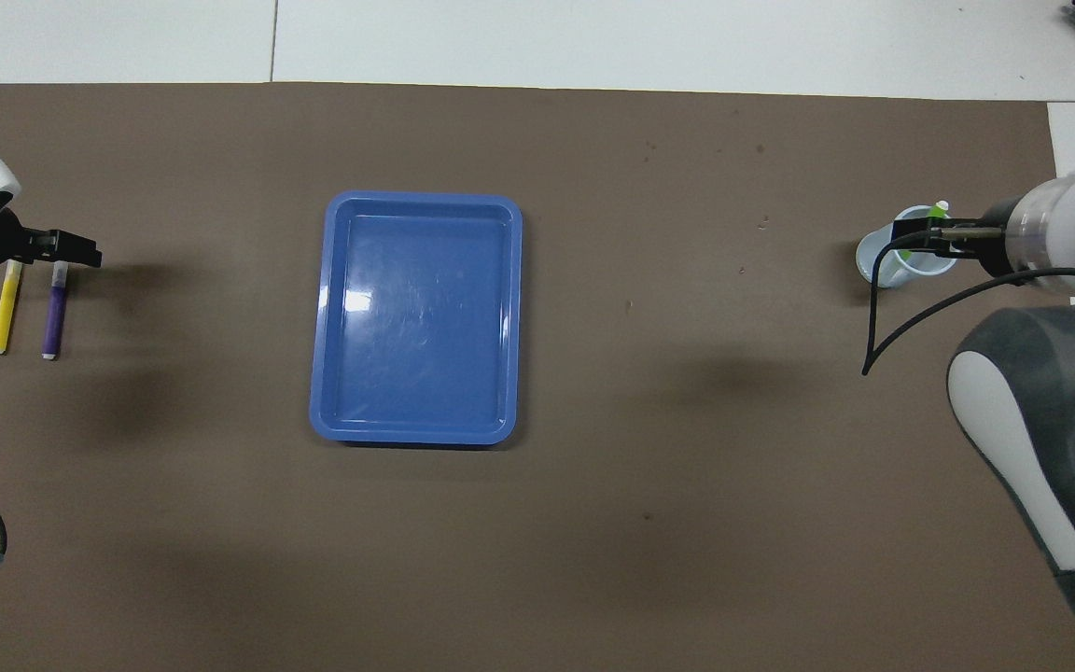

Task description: Transfer and insert pens with both arms

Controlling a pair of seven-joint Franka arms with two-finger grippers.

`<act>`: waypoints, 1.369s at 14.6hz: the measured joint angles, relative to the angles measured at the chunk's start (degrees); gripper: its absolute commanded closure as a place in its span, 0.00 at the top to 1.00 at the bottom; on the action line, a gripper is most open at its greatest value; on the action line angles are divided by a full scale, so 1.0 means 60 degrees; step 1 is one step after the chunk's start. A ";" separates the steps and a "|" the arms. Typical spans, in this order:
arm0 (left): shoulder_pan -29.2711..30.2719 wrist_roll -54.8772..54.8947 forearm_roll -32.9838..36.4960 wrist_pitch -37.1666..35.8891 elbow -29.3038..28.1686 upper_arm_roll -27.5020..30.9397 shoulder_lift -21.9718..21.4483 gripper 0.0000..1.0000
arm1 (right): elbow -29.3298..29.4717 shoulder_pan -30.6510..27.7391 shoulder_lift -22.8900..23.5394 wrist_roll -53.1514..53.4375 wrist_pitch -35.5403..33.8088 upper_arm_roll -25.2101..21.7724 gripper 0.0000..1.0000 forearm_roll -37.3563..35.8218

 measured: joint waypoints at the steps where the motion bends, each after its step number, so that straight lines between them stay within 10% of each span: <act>1: 0.0013 0.0000 -0.0238 0.0024 -0.0008 0.0025 0.0103 1.00 | 0.0325 0.0054 -0.0038 0.0000 -0.0568 0.0026 1.00 0.0000; 9: 0.0030 -0.0003 -0.0110 -0.0034 -0.0012 0.0067 0.0209 1.00 | 0.2419 0.0076 -0.0079 0.0033 -0.4162 0.0332 1.00 0.0239; 20: 0.0034 -0.0014 0.0852 0.0015 -0.0041 0.0101 0.0211 0.87 | 0.2897 0.0051 -0.0132 -0.0021 -0.5676 0.0335 1.00 0.0748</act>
